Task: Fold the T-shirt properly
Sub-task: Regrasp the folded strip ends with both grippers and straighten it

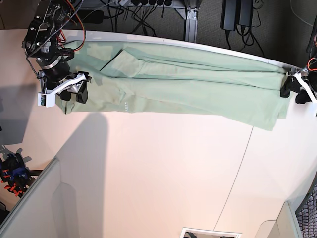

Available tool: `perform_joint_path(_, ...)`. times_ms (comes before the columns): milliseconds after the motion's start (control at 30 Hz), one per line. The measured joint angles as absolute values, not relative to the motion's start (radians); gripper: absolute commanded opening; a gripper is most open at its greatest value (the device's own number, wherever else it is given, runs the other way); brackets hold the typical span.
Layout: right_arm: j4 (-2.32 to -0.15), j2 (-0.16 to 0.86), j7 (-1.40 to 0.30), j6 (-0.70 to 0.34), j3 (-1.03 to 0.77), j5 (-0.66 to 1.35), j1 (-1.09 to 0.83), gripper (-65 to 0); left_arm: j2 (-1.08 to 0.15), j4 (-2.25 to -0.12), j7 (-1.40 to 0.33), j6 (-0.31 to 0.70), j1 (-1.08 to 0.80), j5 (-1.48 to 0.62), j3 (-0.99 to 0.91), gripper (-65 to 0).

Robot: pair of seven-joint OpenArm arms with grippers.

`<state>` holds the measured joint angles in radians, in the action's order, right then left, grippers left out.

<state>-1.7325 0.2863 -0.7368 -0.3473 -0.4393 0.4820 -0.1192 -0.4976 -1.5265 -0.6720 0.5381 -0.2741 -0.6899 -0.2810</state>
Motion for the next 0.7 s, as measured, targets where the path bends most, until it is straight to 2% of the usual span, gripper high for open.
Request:
perform_joint_path(300,-1.732,0.268,-0.738,-0.348,-0.439,0.482,-0.119,-31.4,-0.454,-1.527,-0.657,0.538,-0.271,-0.701,-0.266,-19.4)
perform_joint_path(700,-1.732,0.268,-0.738,-0.347,-0.439,0.482,-0.119,-31.4,-0.456,-1.532,-0.691,0.524,-0.269,-0.691,-0.213,-19.5)
